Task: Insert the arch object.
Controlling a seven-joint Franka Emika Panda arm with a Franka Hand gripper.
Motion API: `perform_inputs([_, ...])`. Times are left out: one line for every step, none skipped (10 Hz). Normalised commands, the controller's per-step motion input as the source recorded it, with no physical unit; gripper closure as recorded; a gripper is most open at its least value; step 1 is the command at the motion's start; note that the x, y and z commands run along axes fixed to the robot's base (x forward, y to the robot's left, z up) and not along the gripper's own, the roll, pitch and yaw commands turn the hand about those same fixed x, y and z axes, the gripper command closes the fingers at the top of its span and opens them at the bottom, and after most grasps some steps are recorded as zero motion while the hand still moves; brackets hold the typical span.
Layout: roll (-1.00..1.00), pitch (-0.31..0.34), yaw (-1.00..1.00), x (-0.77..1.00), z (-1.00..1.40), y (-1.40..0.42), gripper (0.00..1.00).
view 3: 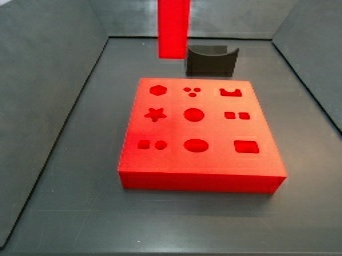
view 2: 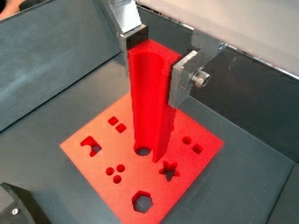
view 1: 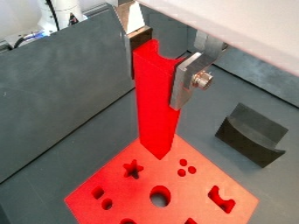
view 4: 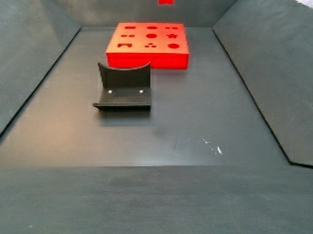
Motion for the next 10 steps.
perform_inputs([0.00, 0.000, 0.00, 0.06, 0.00, 0.00, 1.00])
perform_inputs([-0.20, -0.026, 0.03, 0.26, -0.13, 0.19, 1.00])
perform_inputs([-0.42, -0.077, 0.05, 0.46, -0.18, 0.37, 1.00])
perform_inputs([-0.43, -0.096, 0.06, 0.57, -0.17, 0.32, 1.00])
perform_inputs([-0.39, -0.090, 0.06, 0.65, -0.19, 0.23, 1.00])
perform_inputs([-0.32, -0.083, 0.10, 0.70, -0.23, 0.16, 1.00])
perform_inputs([-0.13, 0.000, 0.17, 0.87, -0.17, 0.02, 1.00])
perform_inputs([0.17, 0.067, 0.03, 1.00, -0.16, -0.15, 1.00])
perform_inputs([0.26, 0.000, -0.01, 1.00, -0.24, -0.07, 1.00])
perform_inputs([0.25, 0.000, -0.08, 1.00, -0.27, 0.00, 1.00])
